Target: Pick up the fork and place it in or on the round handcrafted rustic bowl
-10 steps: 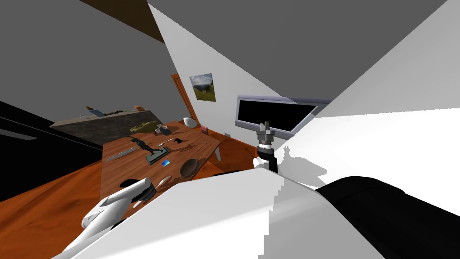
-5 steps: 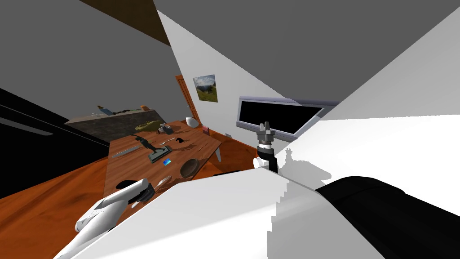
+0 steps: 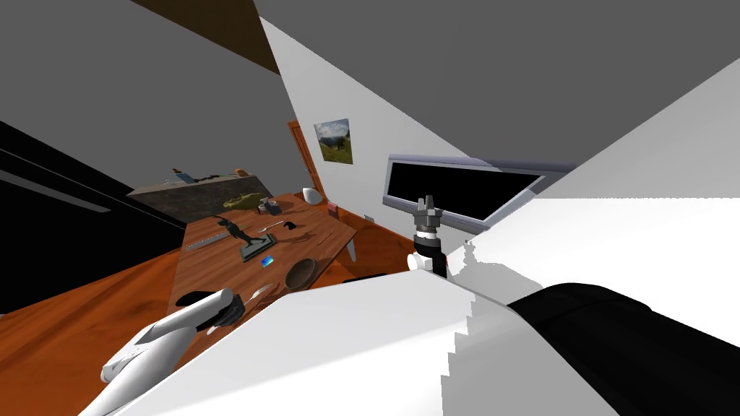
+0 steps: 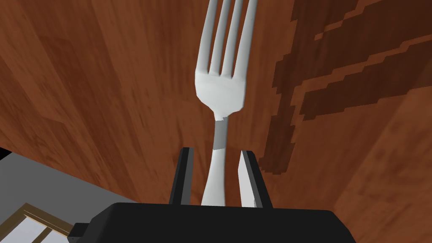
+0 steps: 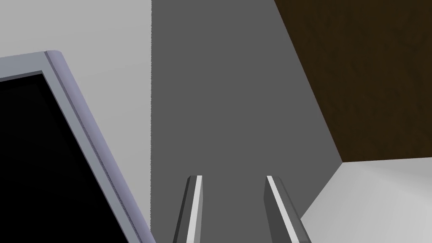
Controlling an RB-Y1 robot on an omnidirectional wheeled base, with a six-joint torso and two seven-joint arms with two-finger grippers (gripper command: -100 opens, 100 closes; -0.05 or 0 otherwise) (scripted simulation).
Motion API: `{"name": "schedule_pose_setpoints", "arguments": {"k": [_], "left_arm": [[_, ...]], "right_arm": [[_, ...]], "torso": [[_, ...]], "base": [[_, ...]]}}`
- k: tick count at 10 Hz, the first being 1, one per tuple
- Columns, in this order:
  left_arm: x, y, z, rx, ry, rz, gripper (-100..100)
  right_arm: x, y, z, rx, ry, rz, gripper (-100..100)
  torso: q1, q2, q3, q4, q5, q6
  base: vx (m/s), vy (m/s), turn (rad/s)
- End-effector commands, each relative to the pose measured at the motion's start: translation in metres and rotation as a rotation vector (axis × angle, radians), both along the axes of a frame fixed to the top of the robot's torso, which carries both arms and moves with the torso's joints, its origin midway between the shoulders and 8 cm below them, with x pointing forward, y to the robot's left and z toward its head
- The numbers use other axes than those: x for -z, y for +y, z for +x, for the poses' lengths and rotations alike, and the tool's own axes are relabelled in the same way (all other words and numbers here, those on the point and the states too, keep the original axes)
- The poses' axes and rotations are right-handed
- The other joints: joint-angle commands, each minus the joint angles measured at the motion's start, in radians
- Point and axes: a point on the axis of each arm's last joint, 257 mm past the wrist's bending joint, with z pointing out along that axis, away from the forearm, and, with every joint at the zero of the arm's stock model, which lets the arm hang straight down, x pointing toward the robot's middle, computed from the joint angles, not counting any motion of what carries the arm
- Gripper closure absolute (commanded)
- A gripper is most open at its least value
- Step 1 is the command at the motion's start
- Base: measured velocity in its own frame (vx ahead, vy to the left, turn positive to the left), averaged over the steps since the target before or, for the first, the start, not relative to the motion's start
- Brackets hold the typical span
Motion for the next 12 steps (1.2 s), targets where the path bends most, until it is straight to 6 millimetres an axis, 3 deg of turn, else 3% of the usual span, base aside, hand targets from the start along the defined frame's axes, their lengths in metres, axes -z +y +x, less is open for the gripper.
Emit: {"name": "schedule_pose_setpoints", "arguments": {"k": [1,2,6,9,12], "left_arm": [[0.000,0.000,0.000,0.000,0.000,0.000,0],[-0.017,0.017,0.004,0.003,-0.001,0.032,100],[-0.067,0.057,0.015,0.009,-0.004,0.116,100],[-0.115,0.090,0.022,0.009,0.000,0.190,100],[-0.143,0.104,0.023,0.001,0.005,0.221,100]], "right_arm": [[0.000,0.000,0.000,0.000,0.000,0.000,0],[0.000,0.000,0.000,0.000,0.000,0.000,0],[0.000,0.000,0.000,0.000,0.000,0.000,0],[0.000,0.000,0.000,0.000,0.000,0.000,0],[0.000,0.000,0.000,0.000,0.000,0.000,0]], "torso": [[0.000,0.000,0.000,0.000,0.000,0.000],[0.001,0.002,0.001,0.000,0.000,0.000],[-0.014,0.005,0.003,0.002,-0.005,0.000],[-0.014,0.005,0.004,0.002,-0.005,0.000],[-0.013,0.005,0.004,0.002,-0.005,0.000]], "base": [[0.006,-0.004,-0.004],[-0.013,-0.072,0.035],[-0.013,-0.168,0.039],[-0.019,-0.181,0.039],[-0.008,-0.157,0.011]]}}
